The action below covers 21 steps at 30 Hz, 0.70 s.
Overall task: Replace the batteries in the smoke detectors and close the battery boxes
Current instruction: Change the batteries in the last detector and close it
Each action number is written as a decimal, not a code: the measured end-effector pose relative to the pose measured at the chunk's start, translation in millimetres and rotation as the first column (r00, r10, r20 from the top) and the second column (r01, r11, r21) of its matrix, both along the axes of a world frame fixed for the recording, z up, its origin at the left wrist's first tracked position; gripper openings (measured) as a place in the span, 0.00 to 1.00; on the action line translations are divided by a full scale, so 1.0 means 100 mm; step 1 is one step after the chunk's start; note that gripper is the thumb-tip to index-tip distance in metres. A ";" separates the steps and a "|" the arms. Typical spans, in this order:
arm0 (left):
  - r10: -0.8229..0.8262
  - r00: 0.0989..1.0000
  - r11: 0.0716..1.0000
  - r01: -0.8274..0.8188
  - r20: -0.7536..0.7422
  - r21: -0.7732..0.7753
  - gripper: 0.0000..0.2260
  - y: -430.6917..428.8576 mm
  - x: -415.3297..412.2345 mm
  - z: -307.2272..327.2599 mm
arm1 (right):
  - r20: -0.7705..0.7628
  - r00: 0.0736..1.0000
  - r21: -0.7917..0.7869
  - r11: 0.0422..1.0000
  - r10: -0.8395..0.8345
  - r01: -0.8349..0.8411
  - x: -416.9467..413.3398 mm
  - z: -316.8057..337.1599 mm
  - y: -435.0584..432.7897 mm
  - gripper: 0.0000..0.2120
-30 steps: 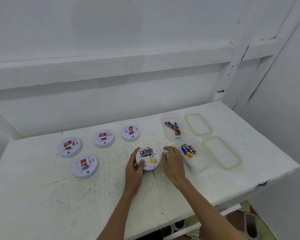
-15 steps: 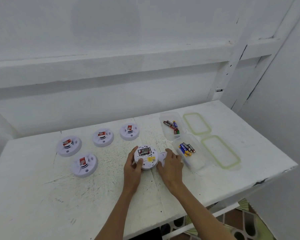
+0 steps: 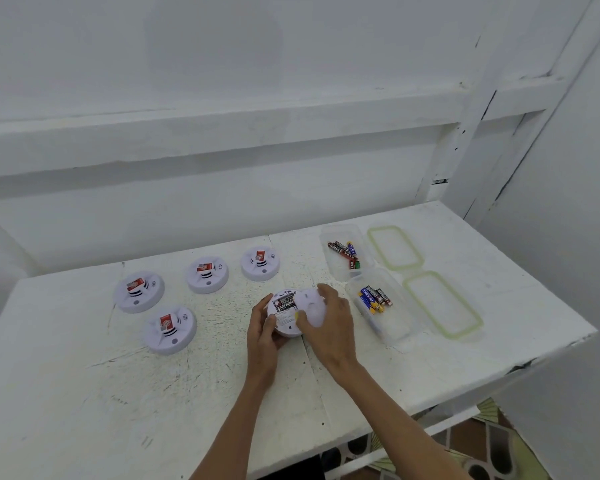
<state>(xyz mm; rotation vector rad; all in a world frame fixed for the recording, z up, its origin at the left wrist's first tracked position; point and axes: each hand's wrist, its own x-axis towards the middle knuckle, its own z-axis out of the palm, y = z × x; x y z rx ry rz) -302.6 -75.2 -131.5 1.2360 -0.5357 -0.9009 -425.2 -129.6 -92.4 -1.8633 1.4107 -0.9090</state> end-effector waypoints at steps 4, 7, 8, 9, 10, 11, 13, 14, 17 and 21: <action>-0.008 1.000 1.000 0.008 0.017 -0.008 0.15 0.02 0.00 0.01 | -0.047 0.989 -0.091 0.986 0.137 -0.141 0.13 -0.03 0.06 0.31; 0.003 1.000 1.000 -0.003 0.013 -0.007 0.14 0.02 0.00 0.00 | -0.093 0.982 -0.106 0.980 0.161 -0.171 0.20 -0.09 0.04 0.30; 0.003 1.000 1.000 -0.003 0.018 -0.006 0.14 0.02 0.00 0.00 | -0.098 0.981 -0.091 0.980 0.167 -0.176 0.21 -0.11 0.02 0.31; 0.002 1.000 1.000 -0.002 0.021 -0.007 0.14 0.02 0.00 -0.01 | -0.107 0.979 -0.071 0.981 0.172 -0.180 0.22 -0.13 0.00 0.32; 0.000 1.000 1.000 0.000 0.024 -0.006 0.14 0.01 0.00 -0.01 | -0.117 0.977 -0.056 0.981 0.178 -0.185 0.22 -0.16 -0.01 0.33; 0.000 1.000 1.000 0.001 0.022 -0.005 0.14 0.01 0.00 -0.01 | -0.128 0.975 -0.043 0.981 0.184 -0.191 0.23 -0.17 -0.03 0.34; 0.003 1.000 1.000 -0.003 0.013 0.001 0.13 0.01 0.00 0.00 | -0.138 0.973 -0.027 0.981 0.185 -0.190 0.23 -0.18 -0.04 0.34; 0.005 1.000 1.000 -0.005 0.008 0.003 0.13 0.01 0.00 0.01 | -0.138 0.973 -0.021 0.982 0.183 -0.187 0.23 -0.18 -0.04 0.34; 0.014 1.000 1.000 -0.014 -0.002 0.004 0.12 0.01 0.01 0.00 | -0.132 0.976 -0.016 0.984 0.173 -0.177 0.22 -0.18 -0.02 0.31; 0.032 0.998 0.999 -0.033 0.051 0.016 0.10 0.00 0.01 -0.02 | -0.115 0.975 -0.071 0.977 0.192 -0.201 0.16 -0.21 -0.04 0.30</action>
